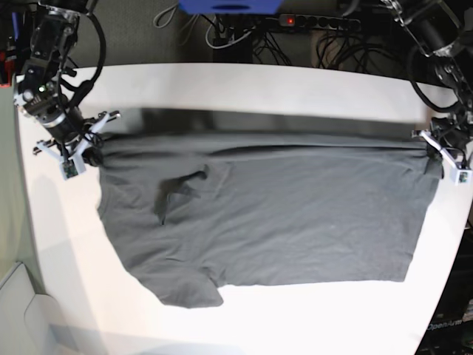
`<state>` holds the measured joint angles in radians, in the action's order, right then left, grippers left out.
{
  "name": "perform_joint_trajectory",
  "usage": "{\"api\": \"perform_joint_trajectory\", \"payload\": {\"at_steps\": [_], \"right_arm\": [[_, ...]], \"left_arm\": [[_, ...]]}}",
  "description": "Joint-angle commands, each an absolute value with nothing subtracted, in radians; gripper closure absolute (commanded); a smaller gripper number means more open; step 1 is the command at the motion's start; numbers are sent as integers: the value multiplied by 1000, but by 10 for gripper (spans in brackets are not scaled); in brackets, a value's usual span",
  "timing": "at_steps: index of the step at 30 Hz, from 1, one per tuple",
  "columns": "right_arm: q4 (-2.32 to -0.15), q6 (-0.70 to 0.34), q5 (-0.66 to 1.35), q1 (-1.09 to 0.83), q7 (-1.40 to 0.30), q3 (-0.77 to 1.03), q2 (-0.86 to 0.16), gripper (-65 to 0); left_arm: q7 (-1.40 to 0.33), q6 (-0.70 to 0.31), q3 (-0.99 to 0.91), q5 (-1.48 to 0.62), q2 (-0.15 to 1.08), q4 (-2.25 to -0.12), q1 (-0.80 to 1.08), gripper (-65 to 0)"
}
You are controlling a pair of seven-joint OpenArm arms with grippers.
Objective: Layout the t-shirt on the table in an organized manner, then fold the t-shirt properly
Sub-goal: 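Pull the shirt edge with both grippers away from the hem to flatten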
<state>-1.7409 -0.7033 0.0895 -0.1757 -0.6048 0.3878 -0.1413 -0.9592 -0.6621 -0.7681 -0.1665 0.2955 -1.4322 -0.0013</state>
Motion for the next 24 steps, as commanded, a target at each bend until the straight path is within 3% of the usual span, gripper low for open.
{"api": "perform_joint_trajectory", "payload": {"at_steps": [1, 24], "right_arm": [[-1761, -698, 101, -168, -578, 392, -156, 0], [-1762, -698, 107, -377, -490, 400, -134, 0]], "left_arm": [[-937, -657, -771, -168, 317, -1448, -18, -4], [-935, -657, -773, -168, 308, -1443, 51, -4]]}}
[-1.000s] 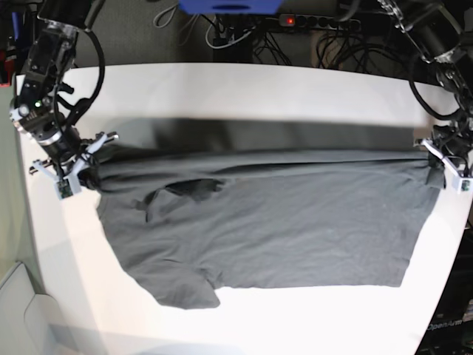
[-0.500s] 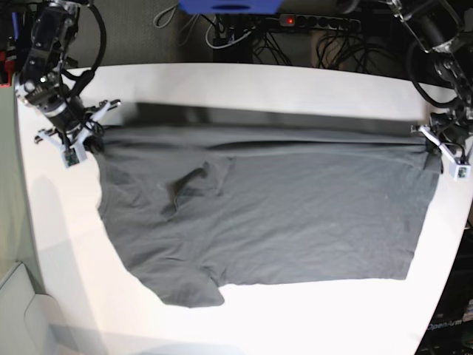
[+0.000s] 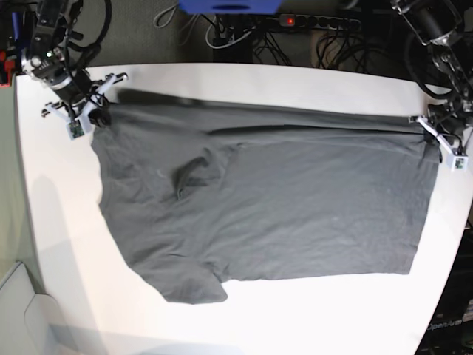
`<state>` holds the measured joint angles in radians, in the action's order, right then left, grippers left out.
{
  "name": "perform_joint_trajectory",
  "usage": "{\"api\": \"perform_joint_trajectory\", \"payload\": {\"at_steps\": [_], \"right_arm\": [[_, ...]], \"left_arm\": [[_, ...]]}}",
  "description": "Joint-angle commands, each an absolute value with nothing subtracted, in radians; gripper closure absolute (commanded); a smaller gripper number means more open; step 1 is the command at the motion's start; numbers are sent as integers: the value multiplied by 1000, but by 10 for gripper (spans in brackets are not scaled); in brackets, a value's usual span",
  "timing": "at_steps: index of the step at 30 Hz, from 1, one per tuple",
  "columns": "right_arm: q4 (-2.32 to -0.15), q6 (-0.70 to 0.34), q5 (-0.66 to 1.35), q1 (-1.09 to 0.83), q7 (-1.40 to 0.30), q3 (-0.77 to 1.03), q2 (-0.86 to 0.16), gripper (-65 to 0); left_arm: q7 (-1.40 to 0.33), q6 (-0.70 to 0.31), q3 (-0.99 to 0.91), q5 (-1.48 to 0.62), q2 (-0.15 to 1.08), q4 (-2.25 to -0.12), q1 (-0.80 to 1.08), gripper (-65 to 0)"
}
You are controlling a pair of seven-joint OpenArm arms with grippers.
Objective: Layout the t-shirt on the table in an organized manner, then fold the t-shirt properly
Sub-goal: 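Pull the shirt edge with both grippers away from the hem to flatten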
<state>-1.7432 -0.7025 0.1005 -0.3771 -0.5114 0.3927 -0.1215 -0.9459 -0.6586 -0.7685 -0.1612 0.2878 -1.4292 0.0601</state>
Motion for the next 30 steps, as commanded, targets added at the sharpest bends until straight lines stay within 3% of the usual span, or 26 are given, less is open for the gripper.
{"api": "perform_joint_trajectory", "payload": {"at_steps": [1, 23, 27, 30], "right_arm": [[-1761, -698, 107, -383, -490, 400, -134, 0], [-1762, -698, 101, -475, -496, 400, -133, -1], [-1762, -698, 101, -476, -498, 400, -133, -51], [-1767, -698, 102, -493, -493, 400, -133, -155]], "left_arm": [[-937, -657, -773, -168, 308, -1435, 51, -4], [-937, -659, -773, -168, 308, -1406, 104, -15], [-949, -657, -773, -168, 314, -1414, 122, -132], [-966, -659, -776, -168, 315, -1417, 125, -248]]}}
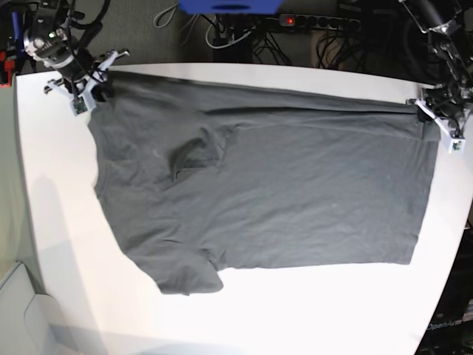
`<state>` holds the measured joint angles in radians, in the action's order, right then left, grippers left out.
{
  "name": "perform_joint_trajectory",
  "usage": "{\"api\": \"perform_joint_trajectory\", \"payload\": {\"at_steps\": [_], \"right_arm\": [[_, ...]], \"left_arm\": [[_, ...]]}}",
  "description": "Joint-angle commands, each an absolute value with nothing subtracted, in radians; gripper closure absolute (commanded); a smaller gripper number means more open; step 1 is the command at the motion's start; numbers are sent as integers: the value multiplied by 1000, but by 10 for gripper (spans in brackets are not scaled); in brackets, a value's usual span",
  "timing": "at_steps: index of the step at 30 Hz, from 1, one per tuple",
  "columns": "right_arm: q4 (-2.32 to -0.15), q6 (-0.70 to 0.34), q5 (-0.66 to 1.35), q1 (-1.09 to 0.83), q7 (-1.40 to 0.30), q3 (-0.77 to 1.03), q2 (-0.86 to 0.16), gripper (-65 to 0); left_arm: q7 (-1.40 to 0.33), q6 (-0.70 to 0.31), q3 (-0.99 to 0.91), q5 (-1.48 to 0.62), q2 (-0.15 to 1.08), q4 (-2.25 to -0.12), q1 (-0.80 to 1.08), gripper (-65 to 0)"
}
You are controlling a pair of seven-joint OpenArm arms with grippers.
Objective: Layout the t-shirt on the table in an organized manner, then fold the t-shirt properly
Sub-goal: 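Pull the shirt edge with both grippers away from the hem to flatten, then release the shirt and move both grippers to the shirt's sides near the hem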
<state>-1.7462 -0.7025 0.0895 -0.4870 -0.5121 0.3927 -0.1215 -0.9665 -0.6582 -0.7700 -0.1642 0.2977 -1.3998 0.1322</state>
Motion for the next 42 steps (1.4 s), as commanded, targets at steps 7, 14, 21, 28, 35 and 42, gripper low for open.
{"api": "perform_joint_trajectory", "payload": {"at_steps": [7, 14, 21, 28, 35, 42], "right_arm": [[-1877, -698, 107, -532, -496, 430, -133, -307], [-1908, -698, 101, -397, -501, 539, -105, -310], [-1759, -698, -15, 7, -691, 533, -120, -310], [-1339, -698, -234, 403, -716, 483, -125, -310], [-1041, -698, -289, 588, -621, 476, -127, -310], [-788, -698, -289, 638, -432, 476, -174, -310]], "left_arm": [[-963, -659, -780, -170, 315, -1486, 157, -344], [-964, -657, -783, -170, 315, -1658, 147, -346], [-954, -647, -780, -168, 315, -1600, -79, -346], [-937, -647, -773, -143, 325, -1345, -352, -346], [-788, -647, -743, 47, 320, -1198, -466, -346], [-736, -647, -699, 88, 321, -1164, -461, -346]]}}
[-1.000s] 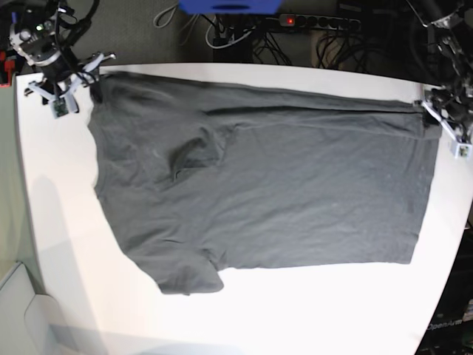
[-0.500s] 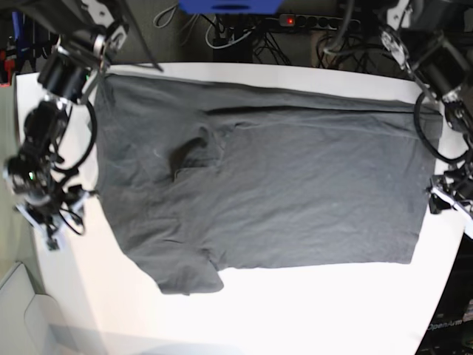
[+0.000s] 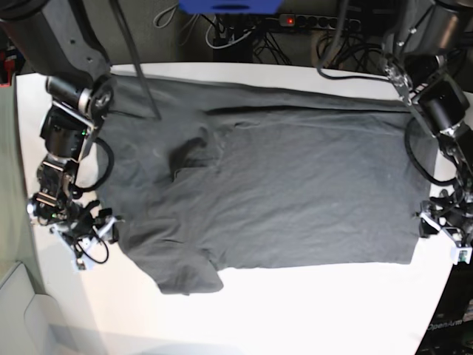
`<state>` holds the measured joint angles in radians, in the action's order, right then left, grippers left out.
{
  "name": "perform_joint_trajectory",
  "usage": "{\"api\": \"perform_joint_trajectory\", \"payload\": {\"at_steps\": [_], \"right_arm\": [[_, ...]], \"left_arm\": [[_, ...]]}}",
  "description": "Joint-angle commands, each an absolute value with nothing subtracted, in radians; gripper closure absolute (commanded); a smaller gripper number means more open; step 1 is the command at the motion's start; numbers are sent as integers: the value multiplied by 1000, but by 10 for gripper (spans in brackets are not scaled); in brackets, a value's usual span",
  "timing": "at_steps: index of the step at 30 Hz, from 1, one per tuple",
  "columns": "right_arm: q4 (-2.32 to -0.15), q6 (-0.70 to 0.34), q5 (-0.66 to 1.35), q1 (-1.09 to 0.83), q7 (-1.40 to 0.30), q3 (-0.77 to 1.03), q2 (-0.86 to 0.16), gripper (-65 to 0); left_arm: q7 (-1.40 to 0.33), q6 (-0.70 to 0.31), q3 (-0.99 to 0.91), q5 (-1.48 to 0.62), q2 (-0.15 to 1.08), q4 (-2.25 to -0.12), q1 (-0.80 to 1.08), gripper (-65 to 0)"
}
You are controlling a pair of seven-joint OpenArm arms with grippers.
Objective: Layout the t-shirt on the table in an organized manner, then fold the t-shirt properly
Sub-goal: 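Release the shirt and move both grippers to the shirt's sides near the hem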
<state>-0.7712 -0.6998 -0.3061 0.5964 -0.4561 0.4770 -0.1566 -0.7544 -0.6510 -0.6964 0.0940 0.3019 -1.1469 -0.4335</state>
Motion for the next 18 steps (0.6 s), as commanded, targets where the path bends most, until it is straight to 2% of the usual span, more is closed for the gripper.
{"api": "perform_joint_trajectory", "payload": {"at_steps": [1, 10, 18], "right_arm": [[-760, -698, -289, 644, -410, 478, -179, -310], [-576, -698, -288, 676, -231, 478, -213, -310], [-470, -698, -288, 685, -168, 476, -228, -305]], "left_arm": [[-736, -647, -699, 88, 321, -1162, -461, -346], [-733, -647, -700, 88, 321, -1168, -433, -346], [-728, -647, -696, 88, 321, -1164, -423, -346]]}}
